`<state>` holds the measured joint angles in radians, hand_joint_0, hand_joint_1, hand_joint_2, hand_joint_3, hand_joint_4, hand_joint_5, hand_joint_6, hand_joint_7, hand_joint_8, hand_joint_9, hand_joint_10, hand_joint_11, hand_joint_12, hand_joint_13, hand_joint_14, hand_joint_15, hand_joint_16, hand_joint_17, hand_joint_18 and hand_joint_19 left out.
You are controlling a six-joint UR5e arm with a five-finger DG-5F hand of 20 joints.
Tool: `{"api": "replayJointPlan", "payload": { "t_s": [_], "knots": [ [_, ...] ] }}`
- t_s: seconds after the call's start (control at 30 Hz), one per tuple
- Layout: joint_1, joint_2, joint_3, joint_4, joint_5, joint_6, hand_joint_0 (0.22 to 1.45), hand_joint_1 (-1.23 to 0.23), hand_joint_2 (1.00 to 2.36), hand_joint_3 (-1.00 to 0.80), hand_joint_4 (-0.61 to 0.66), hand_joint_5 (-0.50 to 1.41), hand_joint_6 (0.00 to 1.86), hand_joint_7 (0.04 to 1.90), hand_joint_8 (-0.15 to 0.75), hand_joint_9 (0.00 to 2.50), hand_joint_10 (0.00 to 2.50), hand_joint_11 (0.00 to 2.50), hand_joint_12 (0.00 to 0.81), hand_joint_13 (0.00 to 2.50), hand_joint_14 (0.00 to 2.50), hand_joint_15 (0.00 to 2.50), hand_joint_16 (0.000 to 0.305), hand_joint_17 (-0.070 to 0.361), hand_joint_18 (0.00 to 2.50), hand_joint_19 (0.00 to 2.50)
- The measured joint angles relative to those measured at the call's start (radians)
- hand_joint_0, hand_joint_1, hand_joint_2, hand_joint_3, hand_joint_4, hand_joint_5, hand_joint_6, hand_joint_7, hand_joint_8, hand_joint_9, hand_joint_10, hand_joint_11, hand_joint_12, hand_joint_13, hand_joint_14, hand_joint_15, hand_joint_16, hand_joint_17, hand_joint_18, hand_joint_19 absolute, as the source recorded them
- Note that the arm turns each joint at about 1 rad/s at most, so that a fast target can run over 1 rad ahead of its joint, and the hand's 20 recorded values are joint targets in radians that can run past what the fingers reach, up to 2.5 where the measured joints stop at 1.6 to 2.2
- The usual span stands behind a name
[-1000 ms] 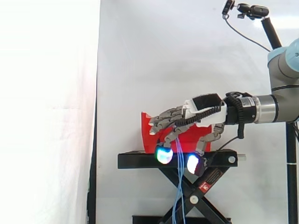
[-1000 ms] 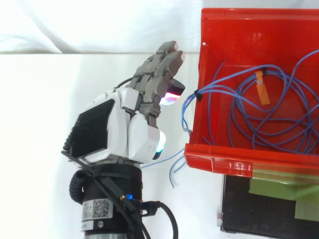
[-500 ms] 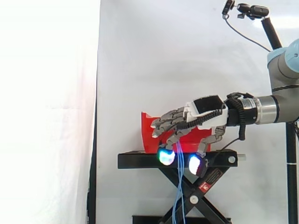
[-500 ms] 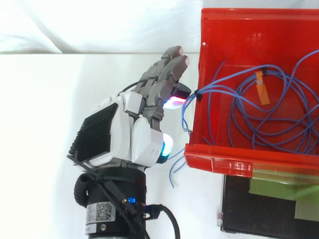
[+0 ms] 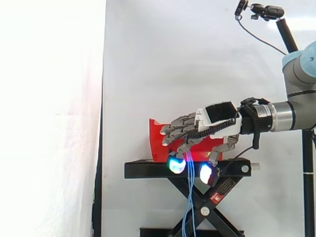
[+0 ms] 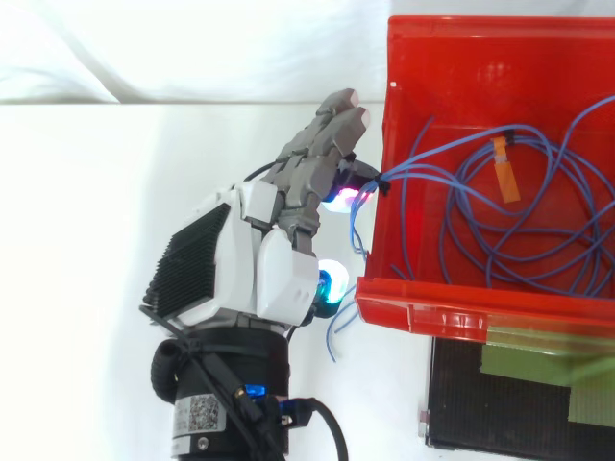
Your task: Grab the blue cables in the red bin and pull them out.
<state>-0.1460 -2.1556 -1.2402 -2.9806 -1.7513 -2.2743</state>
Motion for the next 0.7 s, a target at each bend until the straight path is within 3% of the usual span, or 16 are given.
{"api": "replayJointPlan", "payload": {
  "t_s": [0.7],
  "knots": [
    [-0.006, 0.000, 0.000, 0.003, -0.004, -0.058, 0.76, -1.00, 1.00, -1.00, 0.26, 0.71, 0.13, 0.64, 0.282, 0.45, 0.01, 0.41, 0.375, 0.36, 0.01, 0.14, 0.055, 0.123, 0.34, 0.32]
  ]
}}
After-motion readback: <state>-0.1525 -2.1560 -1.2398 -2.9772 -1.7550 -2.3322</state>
